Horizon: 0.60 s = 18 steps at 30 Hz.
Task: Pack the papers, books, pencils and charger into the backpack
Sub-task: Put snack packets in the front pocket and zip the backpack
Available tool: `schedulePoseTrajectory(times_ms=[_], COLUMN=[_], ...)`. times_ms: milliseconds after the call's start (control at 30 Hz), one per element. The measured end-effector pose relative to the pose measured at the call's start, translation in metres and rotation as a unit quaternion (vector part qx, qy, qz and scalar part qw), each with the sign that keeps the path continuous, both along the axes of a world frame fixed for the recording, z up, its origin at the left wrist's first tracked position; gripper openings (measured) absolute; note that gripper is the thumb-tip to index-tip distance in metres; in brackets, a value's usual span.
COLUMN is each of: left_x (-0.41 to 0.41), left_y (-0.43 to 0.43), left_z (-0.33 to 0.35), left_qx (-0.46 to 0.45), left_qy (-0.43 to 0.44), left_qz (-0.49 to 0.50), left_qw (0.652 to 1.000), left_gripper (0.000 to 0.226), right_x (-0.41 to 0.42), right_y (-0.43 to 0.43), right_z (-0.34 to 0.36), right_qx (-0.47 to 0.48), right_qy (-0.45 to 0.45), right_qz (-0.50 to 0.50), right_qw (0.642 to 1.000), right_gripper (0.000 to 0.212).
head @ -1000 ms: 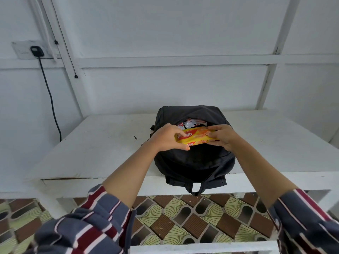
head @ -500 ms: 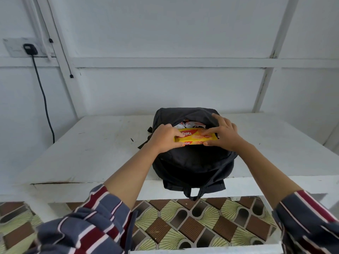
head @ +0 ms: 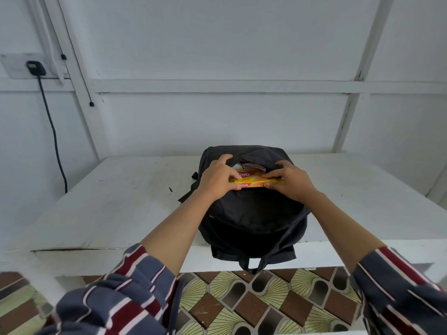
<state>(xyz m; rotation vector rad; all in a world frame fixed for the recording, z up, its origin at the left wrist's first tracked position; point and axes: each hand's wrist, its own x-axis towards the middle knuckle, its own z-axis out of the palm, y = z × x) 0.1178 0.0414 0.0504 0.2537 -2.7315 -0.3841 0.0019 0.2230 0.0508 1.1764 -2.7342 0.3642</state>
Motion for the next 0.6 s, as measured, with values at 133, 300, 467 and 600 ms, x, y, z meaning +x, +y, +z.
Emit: schedulePoseTrajectory(times_ms=[133, 300, 467, 600], left_x=[-0.005, -0.003, -0.007, -0.013], left_y=[-0.002, -0.005, -0.003, -0.005], left_z=[0.001, 0.002, 0.005, 0.001], left_qx=[0.0, 0.008, -0.01, -0.014], left_qy=[-0.001, -0.02, 0.011, 0.027], left_qz=[0.036, 0.031, 0.048, 0.057], left_qw=[0.999, 0.999, 0.999, 0.998], left_gripper=[0.034, 0.047, 0.049, 0.042], right_x=[-0.001, -0.003, 0.0, 0.002], right_y=[-0.003, -0.004, -0.009, -0.016], right_z=[-0.004, -0.002, 0.0, 0.001], right_qx=[0.017, 0.028, 0.015, 0.006], right_qy=[0.055, 0.071, 0.079, 0.098], right_qz=[-0.016, -0.022, -0.023, -0.042], right_qw=[0.998, 0.997, 0.996, 0.994], right_gripper=[0.037, 0.037, 0.038, 0.039])
